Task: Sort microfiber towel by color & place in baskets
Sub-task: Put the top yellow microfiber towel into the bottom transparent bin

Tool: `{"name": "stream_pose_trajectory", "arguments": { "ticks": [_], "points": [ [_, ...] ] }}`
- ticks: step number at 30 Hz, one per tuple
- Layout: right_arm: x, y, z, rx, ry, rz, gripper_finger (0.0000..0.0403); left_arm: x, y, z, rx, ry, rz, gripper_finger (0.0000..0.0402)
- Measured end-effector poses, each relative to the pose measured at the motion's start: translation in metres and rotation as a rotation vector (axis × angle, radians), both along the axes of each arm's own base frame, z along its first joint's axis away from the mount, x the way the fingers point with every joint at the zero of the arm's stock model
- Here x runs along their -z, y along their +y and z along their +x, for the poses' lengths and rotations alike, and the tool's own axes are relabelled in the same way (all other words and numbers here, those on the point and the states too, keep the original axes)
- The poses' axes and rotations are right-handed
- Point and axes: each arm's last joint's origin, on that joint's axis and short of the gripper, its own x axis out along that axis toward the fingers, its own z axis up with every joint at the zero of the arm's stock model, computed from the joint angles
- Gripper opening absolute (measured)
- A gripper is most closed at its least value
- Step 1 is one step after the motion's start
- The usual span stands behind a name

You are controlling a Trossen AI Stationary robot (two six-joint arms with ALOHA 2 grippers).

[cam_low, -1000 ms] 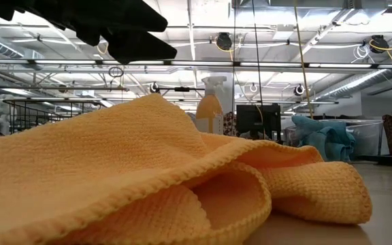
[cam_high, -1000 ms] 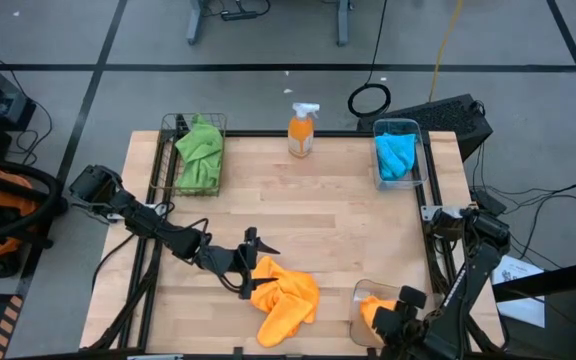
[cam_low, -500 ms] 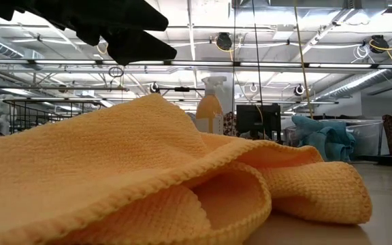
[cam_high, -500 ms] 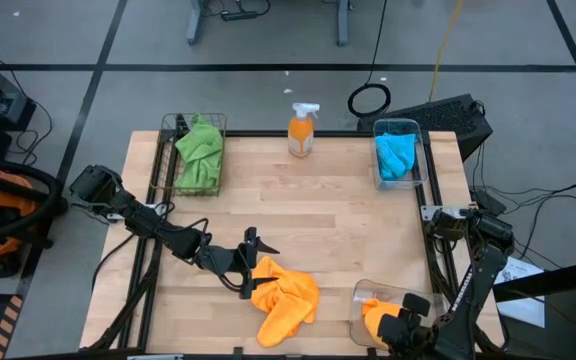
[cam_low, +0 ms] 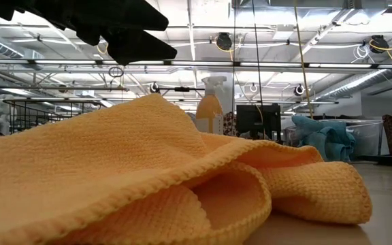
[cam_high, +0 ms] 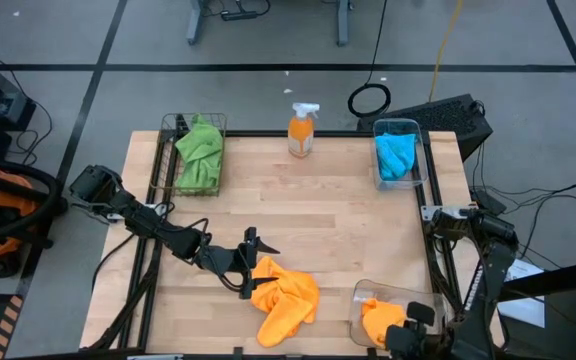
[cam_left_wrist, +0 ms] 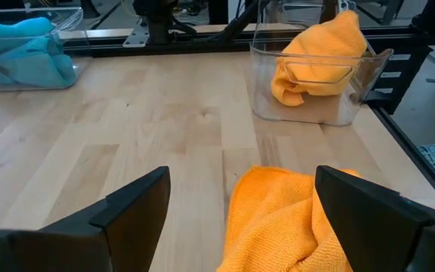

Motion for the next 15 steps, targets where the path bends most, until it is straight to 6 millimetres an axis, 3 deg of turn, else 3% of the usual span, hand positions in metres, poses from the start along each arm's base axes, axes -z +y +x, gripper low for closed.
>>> {"name": "stream_pose_trajectory", "arguments": {
  "ticks": [4,9,15],
  "points": [
    [0.007,-0.002,0.002,0.008,-0.018,-0.042,0.0109,0.0,0.0,0.0,0.0,-0.001,0.0,0.0333],
    [0.037,-0.008,0.005,0.023,0.008,-0.083,0.0016,0.0,0.0,0.0,0.0,-0.002,-0.002,0.0333],
    [0.074,-0.017,0.007,0.061,0.031,-0.108,0.002,0.005,-0.002,0.003,-0.009,-0.004,-0.028,0.0333]
  ]
}}
